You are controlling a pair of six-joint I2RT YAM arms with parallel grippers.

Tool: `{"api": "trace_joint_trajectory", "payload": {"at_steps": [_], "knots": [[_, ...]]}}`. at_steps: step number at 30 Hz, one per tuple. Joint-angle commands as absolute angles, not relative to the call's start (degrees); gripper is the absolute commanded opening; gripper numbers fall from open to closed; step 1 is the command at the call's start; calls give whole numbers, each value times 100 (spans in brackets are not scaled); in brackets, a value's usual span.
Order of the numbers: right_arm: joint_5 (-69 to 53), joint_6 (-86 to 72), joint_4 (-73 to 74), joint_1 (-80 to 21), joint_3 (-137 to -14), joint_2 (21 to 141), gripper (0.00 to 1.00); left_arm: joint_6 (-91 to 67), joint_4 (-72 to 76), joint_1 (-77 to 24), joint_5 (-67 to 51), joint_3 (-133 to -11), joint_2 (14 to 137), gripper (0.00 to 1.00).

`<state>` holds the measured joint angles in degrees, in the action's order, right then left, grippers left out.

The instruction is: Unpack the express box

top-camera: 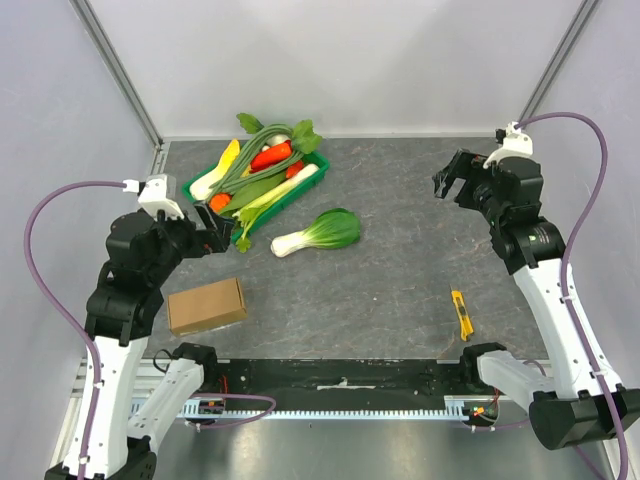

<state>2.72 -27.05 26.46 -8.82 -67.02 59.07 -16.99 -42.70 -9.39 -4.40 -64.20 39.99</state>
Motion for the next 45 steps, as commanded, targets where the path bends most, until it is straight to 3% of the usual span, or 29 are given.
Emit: {"api": "trace_joint_trajectory", "payload": {"at_steps": [1,4,8,17,21,27,37,45], "knots": [[229,-2769,2417,-861,-6627,5748,98,-1512,-3982,-914,-413,-6469,3956,98],[-613,-2454,2452,-887,-6609,5906,98,-1399,-3833,-914,-710,-6285,3911,100],[-852,-2409,2269,-1317,-6382,6231,98,-1617,-3981,-914,-862,-6091,4296,100],[-144,-2014,1003,-4251,-5880,7020,98,-2320,-4869,-433,851,-6346,5211,98],[167,-1609,582,-5700,-6204,7943,98,-2416,-5009,438,634,-6223,5571,97],[377,-1170,212,-6968,-7513,9762,98,-3031,-4940,1160,176,-6073,5581,93],[88,-10,-1028,-7286,-8121,11389,98,-3225,-5001,1573,54,-6030,5440,92],[-299,746,-783,-7277,-9184,12313,98,-3366,-5045,1819,35,-5766,5397,91]]}}
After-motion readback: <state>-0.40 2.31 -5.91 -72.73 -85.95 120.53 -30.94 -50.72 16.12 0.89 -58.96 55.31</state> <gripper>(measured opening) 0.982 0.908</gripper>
